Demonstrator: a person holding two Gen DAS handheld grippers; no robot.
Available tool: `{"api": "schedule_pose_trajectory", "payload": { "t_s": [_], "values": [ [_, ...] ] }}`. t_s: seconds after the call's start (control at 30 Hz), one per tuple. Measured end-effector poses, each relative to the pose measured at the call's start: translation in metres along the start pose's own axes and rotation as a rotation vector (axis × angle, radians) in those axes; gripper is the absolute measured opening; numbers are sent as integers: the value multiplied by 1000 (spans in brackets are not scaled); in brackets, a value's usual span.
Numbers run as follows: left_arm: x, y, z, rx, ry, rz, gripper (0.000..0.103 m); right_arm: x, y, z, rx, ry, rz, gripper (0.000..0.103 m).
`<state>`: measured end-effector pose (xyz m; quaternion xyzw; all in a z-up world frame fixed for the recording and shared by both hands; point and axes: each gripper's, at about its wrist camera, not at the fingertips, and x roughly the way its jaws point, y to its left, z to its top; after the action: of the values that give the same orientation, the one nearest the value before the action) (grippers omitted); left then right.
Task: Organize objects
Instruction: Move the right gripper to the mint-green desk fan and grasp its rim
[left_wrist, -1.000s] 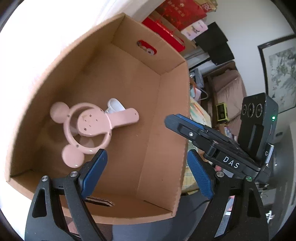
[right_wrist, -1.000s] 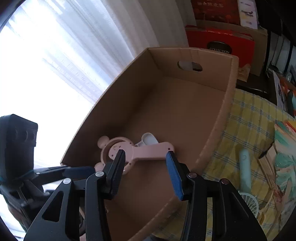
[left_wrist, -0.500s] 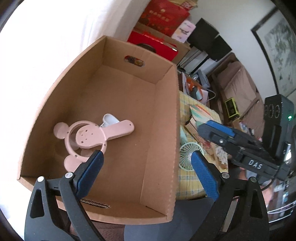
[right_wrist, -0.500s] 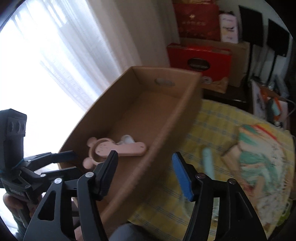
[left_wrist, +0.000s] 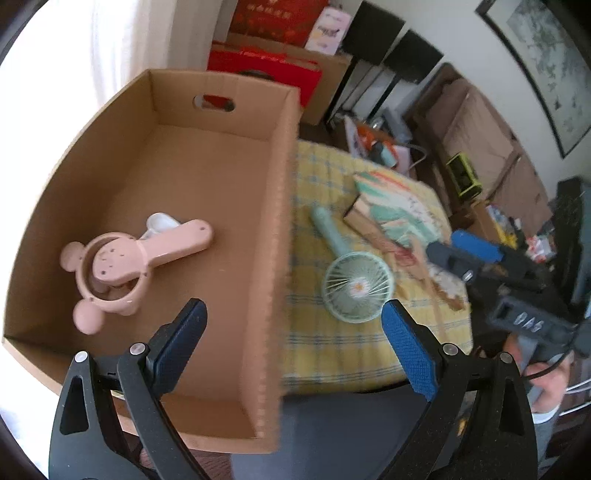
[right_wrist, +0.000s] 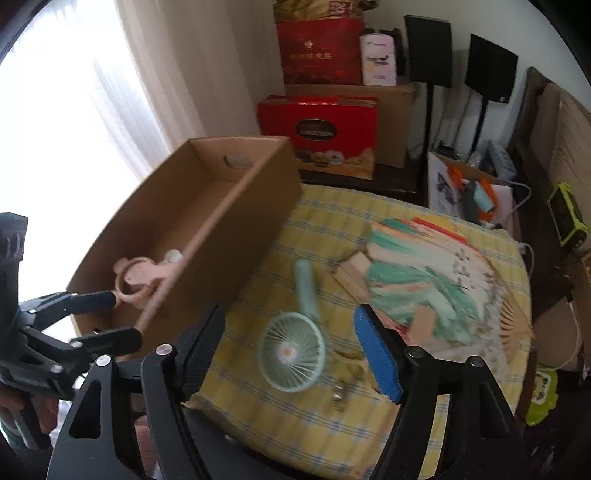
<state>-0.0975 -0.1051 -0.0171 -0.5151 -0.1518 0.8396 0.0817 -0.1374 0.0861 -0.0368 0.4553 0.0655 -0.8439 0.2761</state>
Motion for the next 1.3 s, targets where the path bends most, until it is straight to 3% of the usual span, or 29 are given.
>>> {"api": "schedule_pose_trajectory", "payload": {
  "t_s": [0.23,0.77,1.3],
  "values": [
    [-2,-14,-2,-23,-31,-27,95,12,-7,-23,-29,24,-70,79],
    [21,-4,-1,-93,5,10,95,81,16,-52,-80,95,-188,88],
    [23,8,-2,-113,22,10,95,124,31,-66,-142,139,-243,90]
  ]
}}
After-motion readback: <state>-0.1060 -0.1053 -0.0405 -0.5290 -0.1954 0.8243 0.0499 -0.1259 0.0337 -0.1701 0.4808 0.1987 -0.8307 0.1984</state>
